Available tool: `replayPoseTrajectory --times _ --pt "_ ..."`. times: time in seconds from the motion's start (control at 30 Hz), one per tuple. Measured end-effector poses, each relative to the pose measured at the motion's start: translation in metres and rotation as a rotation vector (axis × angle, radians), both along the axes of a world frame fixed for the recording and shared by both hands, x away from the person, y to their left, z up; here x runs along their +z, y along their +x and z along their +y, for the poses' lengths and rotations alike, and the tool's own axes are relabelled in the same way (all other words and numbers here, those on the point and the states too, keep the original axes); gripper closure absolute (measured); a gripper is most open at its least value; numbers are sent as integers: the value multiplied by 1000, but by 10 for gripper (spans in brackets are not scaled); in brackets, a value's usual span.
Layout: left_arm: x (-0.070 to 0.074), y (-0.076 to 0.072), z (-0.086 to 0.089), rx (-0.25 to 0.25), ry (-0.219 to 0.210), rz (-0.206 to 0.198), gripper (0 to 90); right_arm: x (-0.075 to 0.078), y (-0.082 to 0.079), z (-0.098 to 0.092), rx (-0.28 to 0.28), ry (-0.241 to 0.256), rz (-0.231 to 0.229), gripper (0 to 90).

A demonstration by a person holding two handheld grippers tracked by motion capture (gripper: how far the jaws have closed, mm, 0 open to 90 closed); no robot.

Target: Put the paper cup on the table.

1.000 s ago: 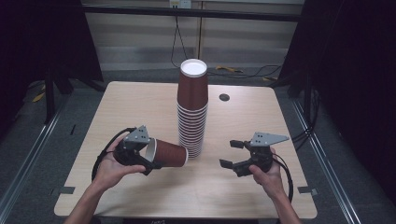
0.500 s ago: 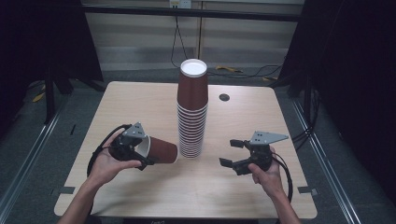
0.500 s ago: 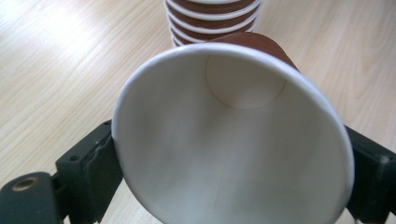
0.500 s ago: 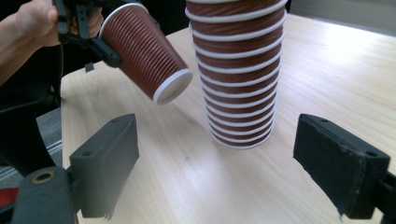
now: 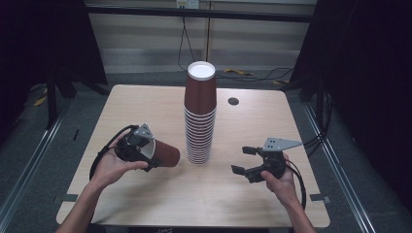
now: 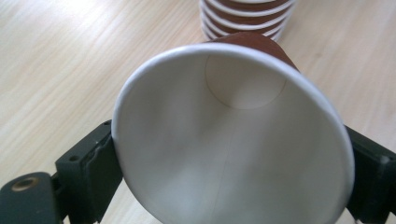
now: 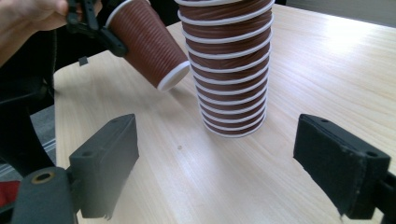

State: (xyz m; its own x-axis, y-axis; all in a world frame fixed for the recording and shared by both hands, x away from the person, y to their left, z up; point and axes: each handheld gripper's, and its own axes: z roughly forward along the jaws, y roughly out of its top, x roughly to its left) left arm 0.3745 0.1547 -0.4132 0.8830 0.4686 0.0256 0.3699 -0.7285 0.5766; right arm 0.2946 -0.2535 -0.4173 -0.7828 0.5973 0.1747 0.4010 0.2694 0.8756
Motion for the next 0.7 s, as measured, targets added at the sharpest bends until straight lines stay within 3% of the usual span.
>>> replayPoseTrajectory --times 0.43,0.5,0.53,0.7 --pt "17 19 2 36 91 -10 89 0 0 7 2 -12 1 140" --pt "18 24 1 31 109 2 89 0 0 7 4 -13 1 141" --pt "20 28 1 22 142 25 87 -1 -1 7 3 -13 3 140" --pt "20 37 -3 36 164 47 86 -1 0 7 6 -12 7 141"
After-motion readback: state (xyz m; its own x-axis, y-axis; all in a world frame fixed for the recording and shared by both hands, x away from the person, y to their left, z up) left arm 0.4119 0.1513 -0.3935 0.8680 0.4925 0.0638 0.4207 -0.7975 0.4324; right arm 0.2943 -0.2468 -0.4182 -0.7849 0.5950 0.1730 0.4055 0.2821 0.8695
